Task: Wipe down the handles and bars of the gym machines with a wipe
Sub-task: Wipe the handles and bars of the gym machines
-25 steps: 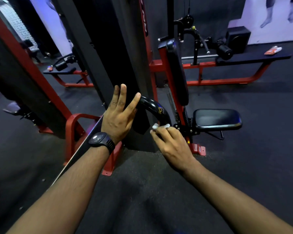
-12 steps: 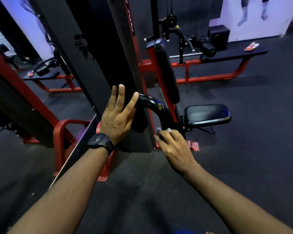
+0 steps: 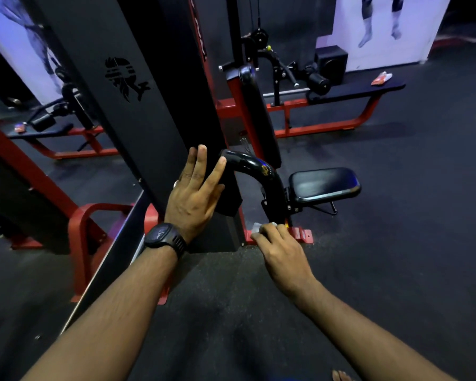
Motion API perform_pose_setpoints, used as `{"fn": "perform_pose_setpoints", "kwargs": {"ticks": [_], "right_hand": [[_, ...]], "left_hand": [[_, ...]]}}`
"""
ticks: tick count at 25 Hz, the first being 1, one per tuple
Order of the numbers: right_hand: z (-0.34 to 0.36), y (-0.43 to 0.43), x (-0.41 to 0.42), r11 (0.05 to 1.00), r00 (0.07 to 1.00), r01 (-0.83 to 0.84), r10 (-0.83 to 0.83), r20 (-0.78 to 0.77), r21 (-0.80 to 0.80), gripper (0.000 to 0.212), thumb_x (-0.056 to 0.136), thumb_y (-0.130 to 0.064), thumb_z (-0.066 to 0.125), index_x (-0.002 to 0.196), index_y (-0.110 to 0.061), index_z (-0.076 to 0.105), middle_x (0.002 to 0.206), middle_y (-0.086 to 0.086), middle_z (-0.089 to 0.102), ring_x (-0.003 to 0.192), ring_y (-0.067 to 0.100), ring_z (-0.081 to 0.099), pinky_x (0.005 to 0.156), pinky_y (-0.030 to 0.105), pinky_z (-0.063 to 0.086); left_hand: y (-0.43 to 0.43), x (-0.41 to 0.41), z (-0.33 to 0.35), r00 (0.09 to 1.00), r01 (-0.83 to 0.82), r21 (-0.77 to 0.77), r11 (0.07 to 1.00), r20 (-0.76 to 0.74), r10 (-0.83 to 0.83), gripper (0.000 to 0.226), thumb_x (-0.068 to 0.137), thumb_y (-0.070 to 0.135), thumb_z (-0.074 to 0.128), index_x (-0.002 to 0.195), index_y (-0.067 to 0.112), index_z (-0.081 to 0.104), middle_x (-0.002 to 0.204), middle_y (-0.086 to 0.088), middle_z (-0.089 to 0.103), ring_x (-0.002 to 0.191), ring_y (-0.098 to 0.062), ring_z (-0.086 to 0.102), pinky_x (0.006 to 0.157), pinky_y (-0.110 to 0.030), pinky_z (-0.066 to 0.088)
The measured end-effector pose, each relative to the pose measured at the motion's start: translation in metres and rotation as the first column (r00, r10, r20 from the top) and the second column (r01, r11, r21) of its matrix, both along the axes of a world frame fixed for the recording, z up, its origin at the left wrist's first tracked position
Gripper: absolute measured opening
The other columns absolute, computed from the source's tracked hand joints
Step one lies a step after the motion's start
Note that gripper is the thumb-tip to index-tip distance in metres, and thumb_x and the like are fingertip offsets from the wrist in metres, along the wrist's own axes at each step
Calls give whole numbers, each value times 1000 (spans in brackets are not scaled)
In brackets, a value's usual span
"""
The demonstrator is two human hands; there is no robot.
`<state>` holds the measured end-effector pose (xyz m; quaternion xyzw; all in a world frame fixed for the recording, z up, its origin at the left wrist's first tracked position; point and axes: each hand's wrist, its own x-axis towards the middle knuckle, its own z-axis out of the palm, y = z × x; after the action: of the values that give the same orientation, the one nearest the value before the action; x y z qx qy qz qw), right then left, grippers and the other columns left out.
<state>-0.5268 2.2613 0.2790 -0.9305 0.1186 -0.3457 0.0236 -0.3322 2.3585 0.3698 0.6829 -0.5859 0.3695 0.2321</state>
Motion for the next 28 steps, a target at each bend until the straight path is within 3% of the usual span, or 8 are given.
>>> {"fn": "perform_pose_setpoints", "kwargs": {"ticks": [4, 7, 13, 17, 20, 23, 28], "right_hand": [[22, 26, 8, 989, 998, 0, -10, 65, 146, 49, 72, 4, 74, 118, -9, 62, 106, 6, 57, 87, 18, 49, 62, 25, 48], [36, 38, 26, 983, 992, -54, 32, 124, 176, 51, 79, 1, 73, 127, -7, 57, 108, 7, 55, 89, 20, 54, 62, 26, 52], [49, 68, 63, 953, 972, -200, 163, 169, 229, 41, 87, -6, 65, 127, -10, 57, 108, 3, 49, 88, 18, 51, 60, 27, 50], [46, 94, 66, 947, 972, -208, 171, 164, 243, 45, 80, -4, 57, 125, -7, 58, 111, 3, 46, 92, 20, 51, 58, 25, 51], [44, 105, 68, 953, 986, -134, 102, 131, 271, 57, 71, 4, 68, 127, -7, 58, 114, 6, 47, 98, 21, 49, 60, 26, 54], [43, 110, 80, 948, 992, -85, 52, 114, 308, 61, 71, 5, 74, 128, -8, 57, 115, 6, 48, 99, 20, 47, 61, 26, 54], [32, 121, 108, 959, 991, 36, -70, 111, 283, 54, 78, -5, 75, 129, -10, 58, 117, 5, 52, 99, 15, 46, 65, 19, 50]], "left_hand": [[22, 5, -12, 998, 10, 19, 1000, -60, -8, 56, 98, 25, 53, 148, 16, 30, 163, 3, -1, 150, -16, 8, 110, -43, 38], [41, 12, -17, 993, -60, 28, 998, -103, 62, 59, 97, 26, 51, 149, 13, 26, 160, -4, 13, 149, -18, 12, 118, -35, 27], [88, 21, -17, 960, -247, 127, 961, -102, 260, 57, 97, 30, 51, 148, 12, 33, 155, -13, 32, 145, -25, 27, 115, -40, 33], [112, 21, -17, 940, -308, 128, 943, -114, 322, 50, 98, 31, 49, 142, 8, 45, 151, -13, 39, 143, -23, 31, 116, -32, 27], [122, 30, -23, 949, -289, 164, 943, -79, 304, 46, 99, 31, 47, 139, 8, 50, 148, -14, 44, 138, -26, 38, 115, -30, 27], [121, 55, -31, 961, -232, 187, 955, -106, 254, 45, 99, 31, 48, 139, 12, 51, 148, -11, 45, 138, -25, 40, 109, -42, 41], [106, 101, -40, 995, -13, 165, 986, -98, 30, 43, 97, 28, 53, 138, 18, 46, 145, -8, 49, 132, -25, 48, 99, -47, 48]]}}
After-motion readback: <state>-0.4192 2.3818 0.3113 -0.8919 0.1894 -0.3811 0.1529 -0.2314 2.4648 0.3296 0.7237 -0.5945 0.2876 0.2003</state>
